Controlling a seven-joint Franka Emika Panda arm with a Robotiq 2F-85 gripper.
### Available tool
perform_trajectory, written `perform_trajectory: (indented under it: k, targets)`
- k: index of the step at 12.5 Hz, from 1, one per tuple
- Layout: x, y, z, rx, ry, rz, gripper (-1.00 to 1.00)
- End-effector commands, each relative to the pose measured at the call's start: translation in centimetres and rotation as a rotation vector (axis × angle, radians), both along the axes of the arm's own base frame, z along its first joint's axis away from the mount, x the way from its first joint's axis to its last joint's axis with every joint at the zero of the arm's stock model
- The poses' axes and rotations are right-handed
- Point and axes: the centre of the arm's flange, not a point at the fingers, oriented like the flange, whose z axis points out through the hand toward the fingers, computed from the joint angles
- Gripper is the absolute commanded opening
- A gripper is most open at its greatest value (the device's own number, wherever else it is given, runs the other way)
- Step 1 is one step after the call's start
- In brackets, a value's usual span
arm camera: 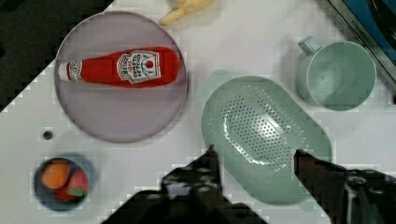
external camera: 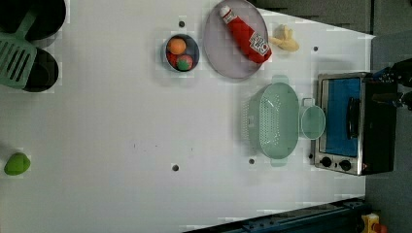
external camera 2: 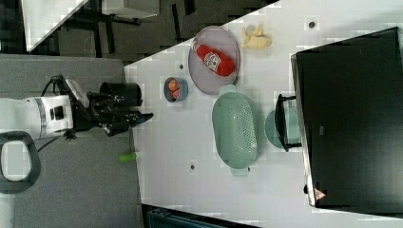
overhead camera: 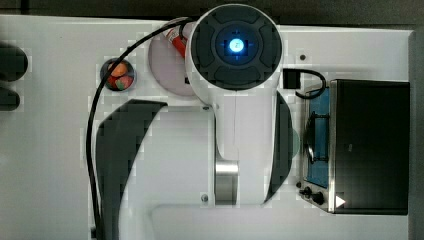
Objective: Drag strainer right to left.
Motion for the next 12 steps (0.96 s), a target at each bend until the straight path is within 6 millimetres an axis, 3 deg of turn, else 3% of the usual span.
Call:
perform_trajectory:
  k: [1, 3, 5, 7, 9, 12]
  targets:
    - [-16.6, -3.5, 4.9, -0.004, 0.008, -0.107, 0.60]
    - [-16.5, -3.5, 4.8, -0.004, 0.009, -0.107, 0.99]
    - [-16.1, -3.5, 3.9, -0.004, 0.027, -0.107, 1.00]
    - [-14.8, -3.4, 1.3, -0.005, 0.049, -0.111, 1.00]
    - [-12.9, -3.4, -3.3, -0.009, 0.064, -0.158, 1.00]
    - [-10.5, -3.2, -12.4, -0.019, 0.082, -0.344, 1.00]
